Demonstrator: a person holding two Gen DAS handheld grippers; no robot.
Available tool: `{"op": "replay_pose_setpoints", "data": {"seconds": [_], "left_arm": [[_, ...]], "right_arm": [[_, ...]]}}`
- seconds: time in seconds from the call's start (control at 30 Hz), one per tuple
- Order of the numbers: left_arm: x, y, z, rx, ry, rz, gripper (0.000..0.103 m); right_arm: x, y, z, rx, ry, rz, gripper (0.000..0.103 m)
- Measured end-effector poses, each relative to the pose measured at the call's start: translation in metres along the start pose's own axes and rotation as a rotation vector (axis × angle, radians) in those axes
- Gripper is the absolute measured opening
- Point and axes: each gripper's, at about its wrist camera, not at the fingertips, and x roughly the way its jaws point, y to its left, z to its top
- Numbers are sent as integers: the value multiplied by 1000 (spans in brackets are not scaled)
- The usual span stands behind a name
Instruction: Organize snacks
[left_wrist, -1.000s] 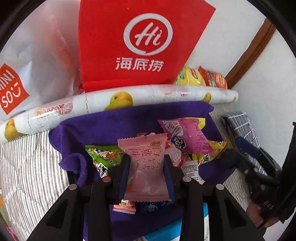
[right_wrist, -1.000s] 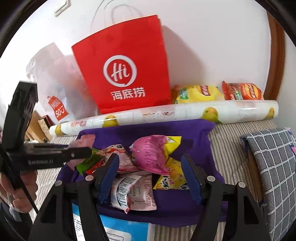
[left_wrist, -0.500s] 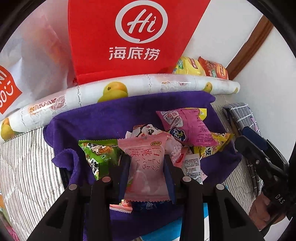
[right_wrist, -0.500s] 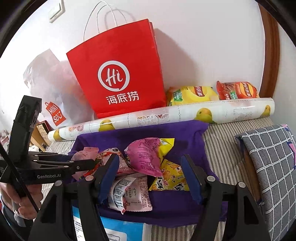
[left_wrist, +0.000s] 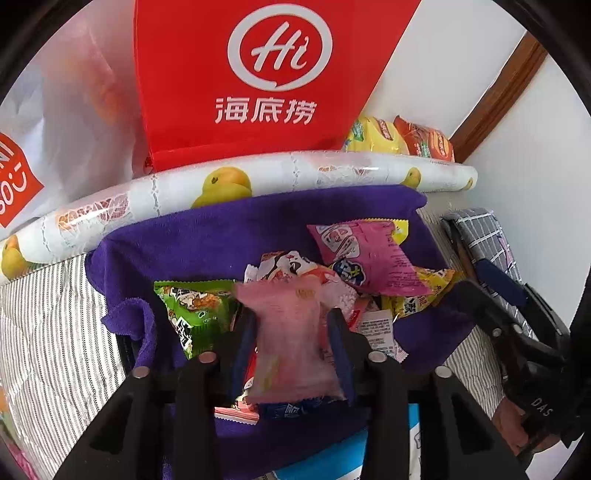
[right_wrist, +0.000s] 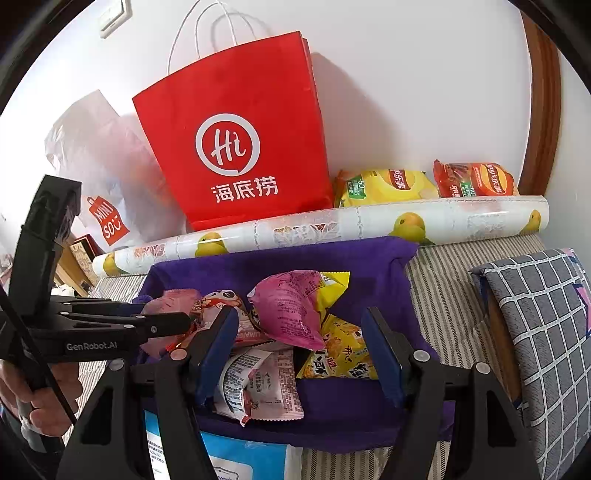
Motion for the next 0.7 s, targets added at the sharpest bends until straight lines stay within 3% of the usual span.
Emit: {"op": "replay_pose_setpoints", "data": {"seconds": [0.07, 0.27, 0.47, 0.7], "left_arm": [[-7, 0, 1, 1, -24, -12, 50], [-23, -1, 3, -3, -71, -18, 60], [-36, -3, 3, -5, -97, -23, 61], [-59, -7, 1, 16, -152, 22, 66]], "right_arm": [[0, 0, 0, 1, -1, 1, 69], [1, 0, 0, 7, 1, -1, 69], [0, 3, 5, 13, 19, -12, 69], [-22, 8, 10, 40, 9, -27, 69]]}}
